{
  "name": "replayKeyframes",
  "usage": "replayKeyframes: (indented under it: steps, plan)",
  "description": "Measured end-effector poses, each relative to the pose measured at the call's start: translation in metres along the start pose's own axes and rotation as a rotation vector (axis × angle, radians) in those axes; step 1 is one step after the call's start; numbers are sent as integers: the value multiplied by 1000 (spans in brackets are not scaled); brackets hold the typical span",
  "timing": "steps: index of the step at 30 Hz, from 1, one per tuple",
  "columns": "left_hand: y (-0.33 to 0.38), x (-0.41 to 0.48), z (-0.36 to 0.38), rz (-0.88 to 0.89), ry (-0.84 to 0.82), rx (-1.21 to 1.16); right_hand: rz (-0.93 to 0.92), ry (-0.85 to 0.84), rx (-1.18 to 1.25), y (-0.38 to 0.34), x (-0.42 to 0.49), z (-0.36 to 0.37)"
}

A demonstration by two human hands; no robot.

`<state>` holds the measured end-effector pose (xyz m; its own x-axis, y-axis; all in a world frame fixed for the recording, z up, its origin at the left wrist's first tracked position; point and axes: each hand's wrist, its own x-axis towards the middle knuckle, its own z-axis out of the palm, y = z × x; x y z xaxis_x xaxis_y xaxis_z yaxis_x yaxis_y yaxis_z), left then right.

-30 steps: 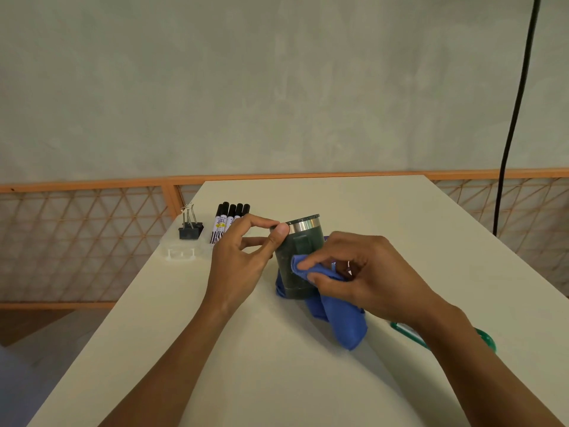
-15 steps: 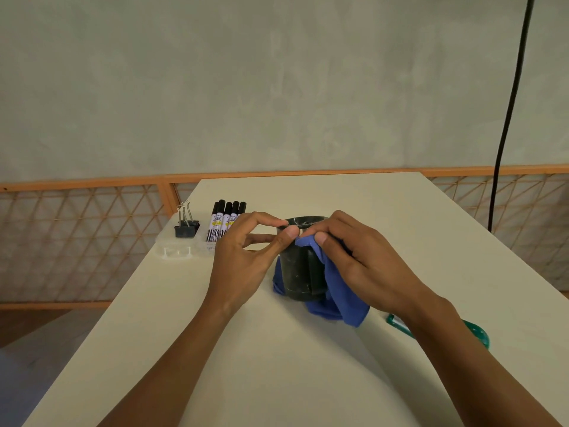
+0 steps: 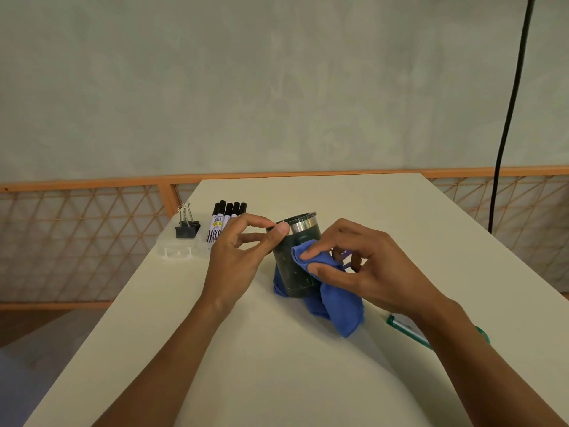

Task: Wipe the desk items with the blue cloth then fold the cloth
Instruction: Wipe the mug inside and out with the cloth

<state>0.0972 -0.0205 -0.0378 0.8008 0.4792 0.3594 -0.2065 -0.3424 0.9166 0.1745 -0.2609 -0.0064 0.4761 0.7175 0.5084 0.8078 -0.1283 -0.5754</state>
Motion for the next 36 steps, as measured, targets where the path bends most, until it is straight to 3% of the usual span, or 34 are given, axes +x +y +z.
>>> replayKeyframes:
  steps: [7, 14, 24, 36]
  plan:
    - [1, 2, 3, -119, -50, -182, 10, -28, 6, 8, -3, -9]
    - [-7, 9, -9, -138, -6, -129, 45, 62, -35, 20, -3, 0]
    - [-8, 10, -18, -177, -80, -59, 147, 266, 59, 25, -3, 18]
    - [1, 2, -23, -165, -98, 78, 97, 444, -286, 36, -6, 47]
